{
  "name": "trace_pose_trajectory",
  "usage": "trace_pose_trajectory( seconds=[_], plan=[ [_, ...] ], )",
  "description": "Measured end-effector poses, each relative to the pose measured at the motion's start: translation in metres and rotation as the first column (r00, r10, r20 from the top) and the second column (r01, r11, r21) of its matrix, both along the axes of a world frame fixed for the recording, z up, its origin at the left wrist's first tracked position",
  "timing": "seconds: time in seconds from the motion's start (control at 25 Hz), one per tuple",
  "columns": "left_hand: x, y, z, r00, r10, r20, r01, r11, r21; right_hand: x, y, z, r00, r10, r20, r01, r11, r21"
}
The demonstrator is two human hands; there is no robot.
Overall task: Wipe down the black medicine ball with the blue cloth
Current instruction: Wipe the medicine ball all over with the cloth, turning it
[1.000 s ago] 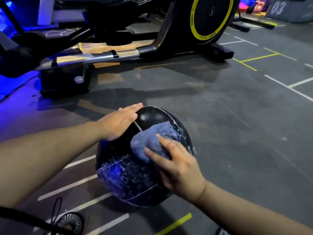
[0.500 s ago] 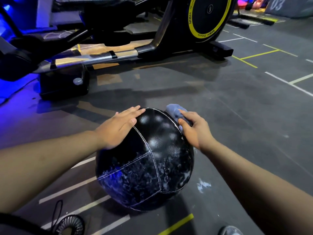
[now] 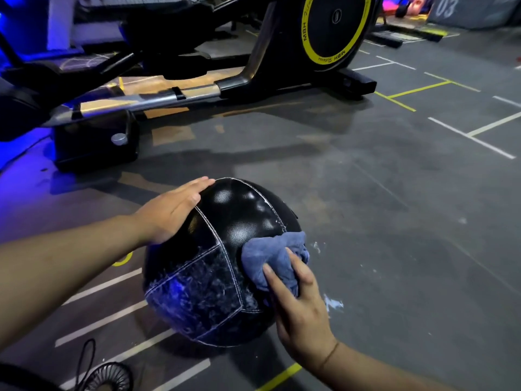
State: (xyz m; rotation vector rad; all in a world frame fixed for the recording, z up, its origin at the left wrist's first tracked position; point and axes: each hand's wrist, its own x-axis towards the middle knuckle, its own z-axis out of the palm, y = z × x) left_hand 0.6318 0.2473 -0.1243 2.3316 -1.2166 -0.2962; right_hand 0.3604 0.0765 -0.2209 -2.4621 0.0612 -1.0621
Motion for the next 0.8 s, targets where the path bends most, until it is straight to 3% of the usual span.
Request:
trace_pose_trajectory(
  seconds=[0.12,0.28,0.36,0.44,0.52,0.64,0.68,0.8],
  plan=[
    [-0.002,-0.001,-0.003,0.998,0.062,0.021,-0.063,0.997,0.041,0.013,-0.008,0.016,0.996,-0.002,-0.084,0.013,0.991,0.136],
    [-0.007,0.001,-0.012,0.987,0.162,-0.006,-0.162,0.987,-0.013,0.078,-0.043,0.070,0.967,0.002,-0.255,0.089,0.934,0.345],
    [-0.001,0.000,-0.012,0.983,0.182,-0.022,-0.182,0.983,-0.023,0.095,-0.064,0.079,0.957,0.068,-0.282,0.045,0.925,0.377],
    [0.007,0.000,-0.011,0.983,0.183,-0.020,-0.184,0.983,-0.011,0.086,-0.077,0.061,0.961,0.024,-0.276,0.089,0.917,0.388],
    [0.012,0.003,-0.012,0.982,0.187,-0.013,-0.187,0.982,0.012,0.059,-0.077,0.030,0.947,-0.062,-0.316,0.220,0.841,0.495],
    [0.017,0.008,-0.017,0.980,0.200,-0.020,-0.200,0.980,0.012,0.043,-0.064,0.009,0.930,-0.129,-0.345,0.345,0.630,0.695],
    [0.017,0.008,-0.017,0.979,0.205,-0.021,-0.205,0.979,0.004,0.047,-0.057,0.013,0.931,-0.169,-0.323,0.355,0.619,0.701],
    [0.016,0.010,-0.011,0.975,0.223,-0.024,-0.223,0.975,0.009,0.045,-0.018,0.031,0.960,-0.208,-0.187,0.276,0.813,0.513]
  ],
)
